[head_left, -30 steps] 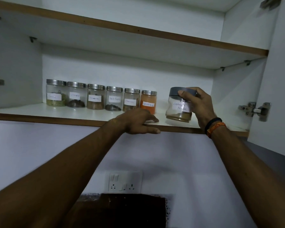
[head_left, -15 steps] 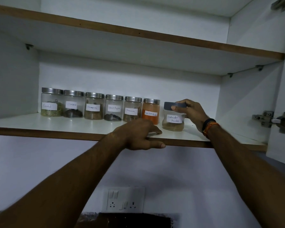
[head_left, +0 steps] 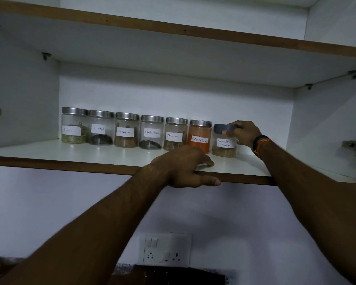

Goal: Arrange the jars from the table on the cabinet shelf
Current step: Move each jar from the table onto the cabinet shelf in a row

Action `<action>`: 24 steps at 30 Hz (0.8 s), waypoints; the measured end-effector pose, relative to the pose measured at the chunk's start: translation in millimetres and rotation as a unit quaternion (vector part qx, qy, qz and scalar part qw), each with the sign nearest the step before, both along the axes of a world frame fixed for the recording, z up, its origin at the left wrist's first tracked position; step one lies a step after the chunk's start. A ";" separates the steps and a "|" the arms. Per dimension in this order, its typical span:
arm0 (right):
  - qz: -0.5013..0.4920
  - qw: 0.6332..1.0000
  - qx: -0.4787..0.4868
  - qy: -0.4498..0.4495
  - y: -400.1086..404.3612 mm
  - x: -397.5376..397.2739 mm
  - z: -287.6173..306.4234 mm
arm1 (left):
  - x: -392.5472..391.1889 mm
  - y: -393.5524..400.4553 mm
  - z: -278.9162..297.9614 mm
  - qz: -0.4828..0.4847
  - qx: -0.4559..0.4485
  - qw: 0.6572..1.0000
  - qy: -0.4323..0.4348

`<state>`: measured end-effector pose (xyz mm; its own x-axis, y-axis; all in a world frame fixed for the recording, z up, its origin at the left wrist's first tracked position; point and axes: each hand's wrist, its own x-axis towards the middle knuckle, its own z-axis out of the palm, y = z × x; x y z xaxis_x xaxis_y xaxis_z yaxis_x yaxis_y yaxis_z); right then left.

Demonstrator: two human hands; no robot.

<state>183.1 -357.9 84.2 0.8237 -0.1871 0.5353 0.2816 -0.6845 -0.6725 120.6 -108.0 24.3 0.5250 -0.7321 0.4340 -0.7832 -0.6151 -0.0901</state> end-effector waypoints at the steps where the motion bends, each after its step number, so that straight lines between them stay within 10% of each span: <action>1: -0.006 1.000 -0.010 -0.001 0.2 2.3 -0.9 | 0.4 0.4 -0.2 0.000 -0.002 1.000 -0.001; 24: -0.075 0.996 -0.032 -0.037 9.8 -3.5 -8.0 | -2.8 1.1 2.5 0.006 -0.015 0.999 0.030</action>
<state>179.6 -348.1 76.1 0.7476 -0.2684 0.6075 0.2202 -0.7628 -0.6080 117.8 -106.9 26.8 0.5603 -0.7121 0.4230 -0.7788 -0.6269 -0.0237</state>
